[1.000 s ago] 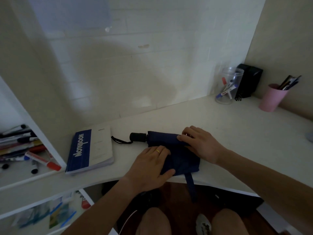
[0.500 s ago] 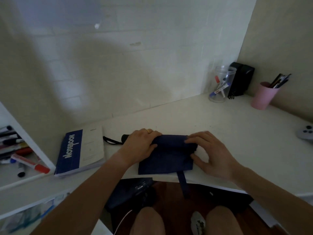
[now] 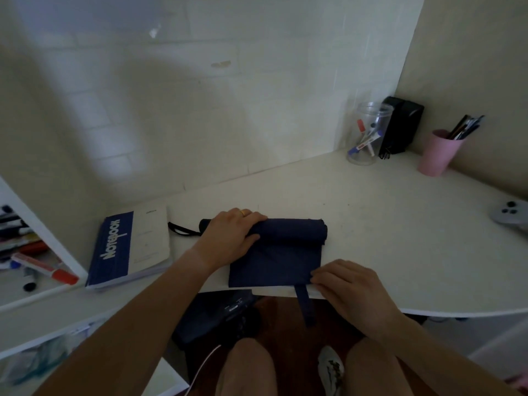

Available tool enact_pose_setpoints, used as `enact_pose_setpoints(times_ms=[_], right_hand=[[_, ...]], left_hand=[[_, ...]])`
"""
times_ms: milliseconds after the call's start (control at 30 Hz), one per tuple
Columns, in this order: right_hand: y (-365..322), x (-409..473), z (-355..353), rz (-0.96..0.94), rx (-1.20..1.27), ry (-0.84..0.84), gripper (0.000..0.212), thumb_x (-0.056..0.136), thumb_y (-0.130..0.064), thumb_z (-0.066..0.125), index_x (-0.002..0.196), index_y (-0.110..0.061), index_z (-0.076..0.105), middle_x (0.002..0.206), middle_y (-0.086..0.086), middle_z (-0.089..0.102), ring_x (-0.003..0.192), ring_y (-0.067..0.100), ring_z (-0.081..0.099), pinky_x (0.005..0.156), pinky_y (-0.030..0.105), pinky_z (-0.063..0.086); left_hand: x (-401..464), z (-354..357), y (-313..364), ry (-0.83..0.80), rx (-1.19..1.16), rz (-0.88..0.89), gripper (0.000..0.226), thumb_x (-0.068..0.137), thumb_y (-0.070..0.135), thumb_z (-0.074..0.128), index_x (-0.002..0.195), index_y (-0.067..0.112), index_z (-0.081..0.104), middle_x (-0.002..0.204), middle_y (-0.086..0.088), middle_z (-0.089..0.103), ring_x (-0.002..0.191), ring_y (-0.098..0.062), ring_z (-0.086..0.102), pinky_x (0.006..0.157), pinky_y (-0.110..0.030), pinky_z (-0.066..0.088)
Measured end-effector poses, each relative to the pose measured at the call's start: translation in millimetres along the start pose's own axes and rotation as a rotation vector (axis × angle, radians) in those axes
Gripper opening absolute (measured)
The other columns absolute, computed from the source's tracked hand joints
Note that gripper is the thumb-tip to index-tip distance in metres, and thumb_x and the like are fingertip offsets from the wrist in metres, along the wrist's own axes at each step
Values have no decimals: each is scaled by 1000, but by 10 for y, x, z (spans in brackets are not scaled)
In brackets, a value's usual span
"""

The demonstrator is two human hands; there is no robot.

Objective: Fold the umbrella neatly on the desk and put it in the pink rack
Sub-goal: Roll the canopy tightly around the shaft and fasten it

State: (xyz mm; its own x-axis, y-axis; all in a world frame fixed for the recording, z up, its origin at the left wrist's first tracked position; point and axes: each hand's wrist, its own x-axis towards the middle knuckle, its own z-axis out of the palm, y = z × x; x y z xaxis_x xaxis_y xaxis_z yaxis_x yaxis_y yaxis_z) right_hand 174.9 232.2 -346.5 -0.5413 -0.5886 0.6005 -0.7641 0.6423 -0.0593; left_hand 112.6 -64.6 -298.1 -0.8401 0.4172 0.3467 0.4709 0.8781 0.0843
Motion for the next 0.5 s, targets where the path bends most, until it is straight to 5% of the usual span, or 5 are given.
enact_pose_setpoints(times_ms=[100,233,367,433,500], right_hand=[[-45,85,-125,33,43,-98,17,89,-31,63,92,-24,78,91,-10,75,78,8,69,68,25,57],[104,675,-326,298,143,3,21,91,-38,65,110,-31,72,103,-12,71,94,10,63,83,27,50],[492,1299,-170,485,328,-532,56,93,-43,64,145,-26,49,138,-3,61,125,16,56,106,30,43],[564,1395,-107,401,292,-667,43,92,-36,67,134,-25,62,127,-4,69,115,14,63,101,32,48],[568,1384,-92,330,253,-633,32,89,-32,72,120,-26,71,114,-7,73,101,9,65,93,30,52]], left_hand=[[-24,6,8,14,4,9,41,95,31,63,135,21,59,118,-3,69,102,-26,63,85,-44,53],[-69,4,27,57,54,31,39,89,31,70,126,21,62,113,-2,67,97,-26,62,77,-44,53],[-100,10,81,84,110,40,40,80,29,79,116,21,63,107,-3,65,92,-27,60,71,-42,52],[-91,3,98,88,107,40,41,77,28,81,114,22,63,106,-3,64,92,-27,59,72,-42,51],[-87,-20,71,69,76,54,42,77,30,82,114,22,64,109,-3,63,95,-26,58,76,-41,50]])
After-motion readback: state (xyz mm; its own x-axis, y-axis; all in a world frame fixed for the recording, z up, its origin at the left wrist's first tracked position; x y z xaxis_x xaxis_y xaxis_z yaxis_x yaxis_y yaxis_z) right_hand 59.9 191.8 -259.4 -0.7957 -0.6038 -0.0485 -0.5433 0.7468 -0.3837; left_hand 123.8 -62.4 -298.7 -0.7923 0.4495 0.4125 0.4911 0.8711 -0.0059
